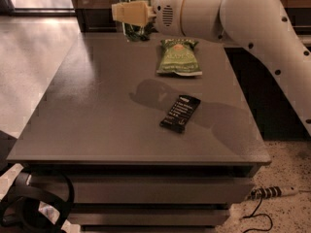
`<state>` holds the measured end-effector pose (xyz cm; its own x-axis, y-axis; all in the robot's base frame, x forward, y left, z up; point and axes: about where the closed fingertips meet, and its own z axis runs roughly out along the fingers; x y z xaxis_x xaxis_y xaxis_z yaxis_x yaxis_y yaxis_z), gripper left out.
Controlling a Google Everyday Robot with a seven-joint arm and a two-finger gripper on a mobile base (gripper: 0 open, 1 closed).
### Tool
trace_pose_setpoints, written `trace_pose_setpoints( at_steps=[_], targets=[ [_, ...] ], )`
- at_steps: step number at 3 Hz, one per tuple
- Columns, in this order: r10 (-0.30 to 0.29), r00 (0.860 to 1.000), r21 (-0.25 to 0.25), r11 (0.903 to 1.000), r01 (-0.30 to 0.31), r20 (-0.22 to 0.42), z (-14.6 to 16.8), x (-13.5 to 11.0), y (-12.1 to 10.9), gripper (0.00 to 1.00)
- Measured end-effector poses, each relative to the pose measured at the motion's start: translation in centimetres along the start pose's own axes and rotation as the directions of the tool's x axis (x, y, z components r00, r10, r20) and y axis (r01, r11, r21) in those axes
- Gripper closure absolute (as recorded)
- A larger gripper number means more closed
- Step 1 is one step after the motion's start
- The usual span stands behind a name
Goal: Place green can upright
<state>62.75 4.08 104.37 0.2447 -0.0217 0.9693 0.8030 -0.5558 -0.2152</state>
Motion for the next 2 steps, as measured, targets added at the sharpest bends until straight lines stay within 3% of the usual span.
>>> trace_pose_setpoints(
  at_steps=[1, 2],
  targets=[
    [-0.136, 0.99, -0.05, 0.9891, 0.138, 0.049, 0.19, -2.56, 0.74, 1.0],
    [-0.136, 0.99, -0.05, 0.9891, 0.138, 0.049, 0.2, -2.56, 0.73, 1.0]
  ],
)
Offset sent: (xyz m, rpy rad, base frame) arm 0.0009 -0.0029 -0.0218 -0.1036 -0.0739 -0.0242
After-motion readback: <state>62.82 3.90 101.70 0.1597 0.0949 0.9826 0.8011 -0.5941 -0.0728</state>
